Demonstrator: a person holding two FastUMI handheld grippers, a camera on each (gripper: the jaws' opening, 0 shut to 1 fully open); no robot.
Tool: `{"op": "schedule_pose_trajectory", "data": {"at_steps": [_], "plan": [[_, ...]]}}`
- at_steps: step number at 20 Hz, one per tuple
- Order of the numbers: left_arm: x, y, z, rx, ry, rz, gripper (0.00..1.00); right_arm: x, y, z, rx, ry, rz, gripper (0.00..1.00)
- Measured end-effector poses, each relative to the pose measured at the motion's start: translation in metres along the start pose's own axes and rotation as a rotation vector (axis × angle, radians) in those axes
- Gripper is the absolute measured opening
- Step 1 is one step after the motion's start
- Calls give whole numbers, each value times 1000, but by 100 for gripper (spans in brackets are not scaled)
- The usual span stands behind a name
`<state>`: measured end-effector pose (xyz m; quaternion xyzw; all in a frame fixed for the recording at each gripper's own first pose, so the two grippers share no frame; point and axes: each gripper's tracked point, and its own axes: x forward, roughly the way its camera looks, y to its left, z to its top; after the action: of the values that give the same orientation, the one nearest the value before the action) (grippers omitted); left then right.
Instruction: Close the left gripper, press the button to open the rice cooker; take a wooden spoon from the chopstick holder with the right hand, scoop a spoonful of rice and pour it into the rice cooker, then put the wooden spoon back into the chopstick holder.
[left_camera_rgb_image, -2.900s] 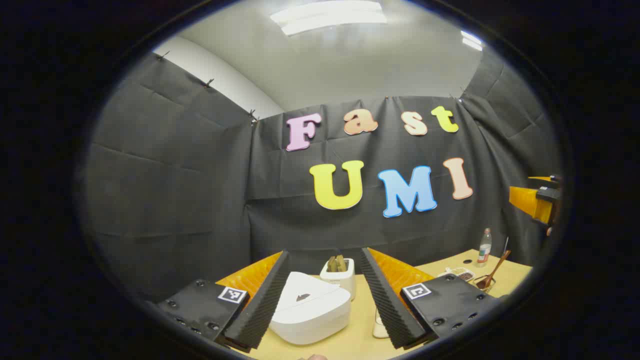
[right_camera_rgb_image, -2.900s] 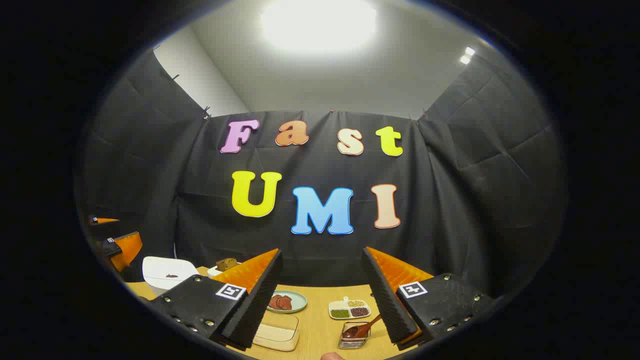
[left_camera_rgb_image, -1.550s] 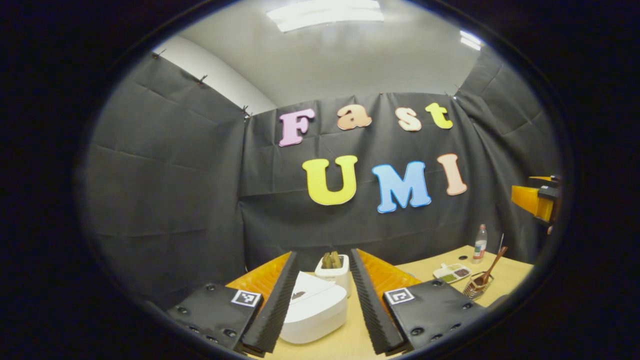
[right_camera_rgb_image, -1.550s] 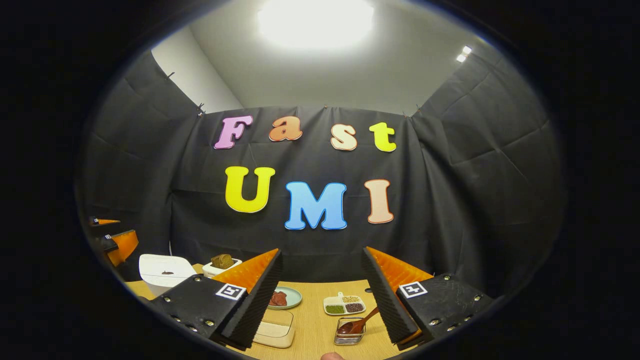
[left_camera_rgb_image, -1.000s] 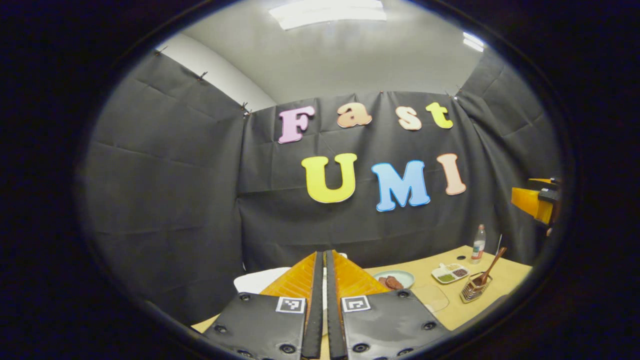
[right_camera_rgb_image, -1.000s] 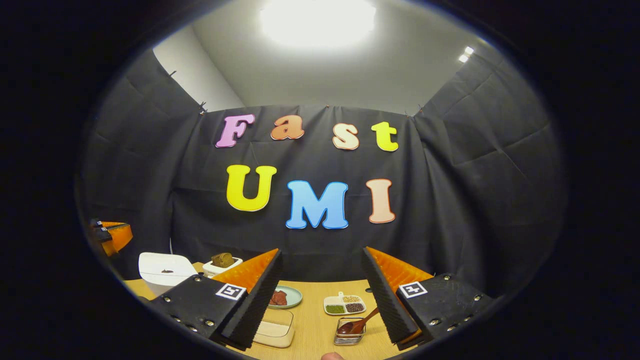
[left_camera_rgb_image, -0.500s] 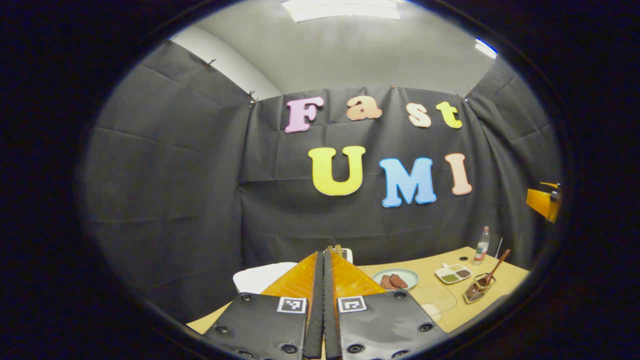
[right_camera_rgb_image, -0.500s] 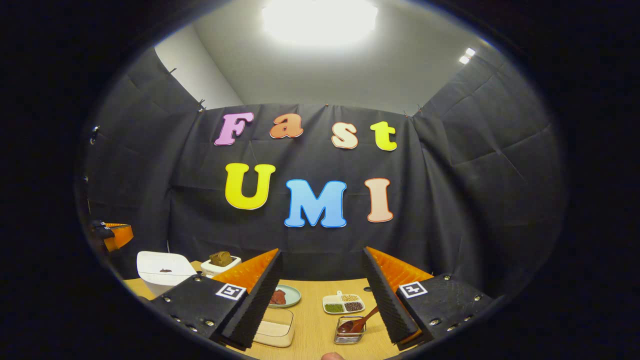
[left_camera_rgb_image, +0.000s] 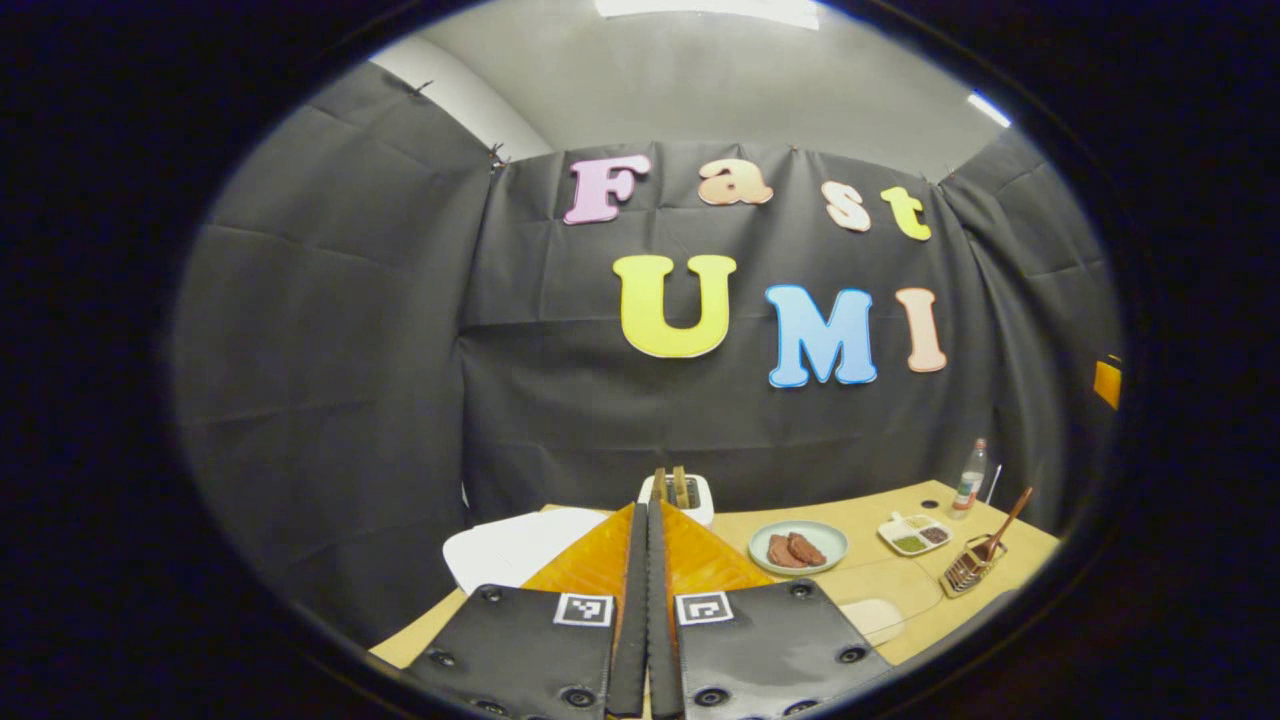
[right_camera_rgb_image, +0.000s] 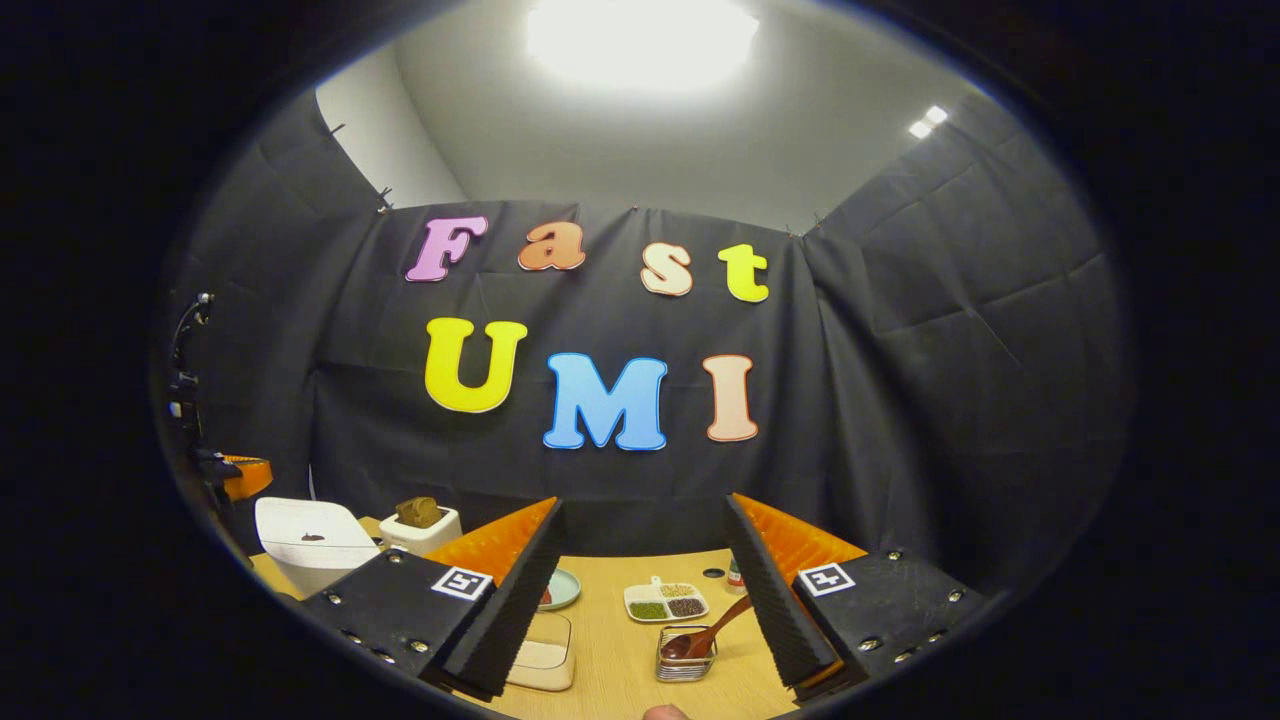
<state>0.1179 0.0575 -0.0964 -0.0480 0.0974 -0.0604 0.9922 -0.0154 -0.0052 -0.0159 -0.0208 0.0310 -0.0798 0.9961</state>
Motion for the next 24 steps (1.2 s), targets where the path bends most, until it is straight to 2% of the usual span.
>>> {"op": "schedule_pose_trajectory", "data": {"at_steps": [6,15,19,24], "plan": [[39,15,-42,-5,72,-13,9,-8,1,-4,-18,18,-54,95],[75,26,-115,-21,202,-11,9,-14,6,-9,-55,47,-91,95],[78,29,-133,-36,244,1,12,-12,6,-10,-69,55,-93,95],[80,27,-136,-39,237,13,9,-11,5,-8,-76,56,-83,95]]}}
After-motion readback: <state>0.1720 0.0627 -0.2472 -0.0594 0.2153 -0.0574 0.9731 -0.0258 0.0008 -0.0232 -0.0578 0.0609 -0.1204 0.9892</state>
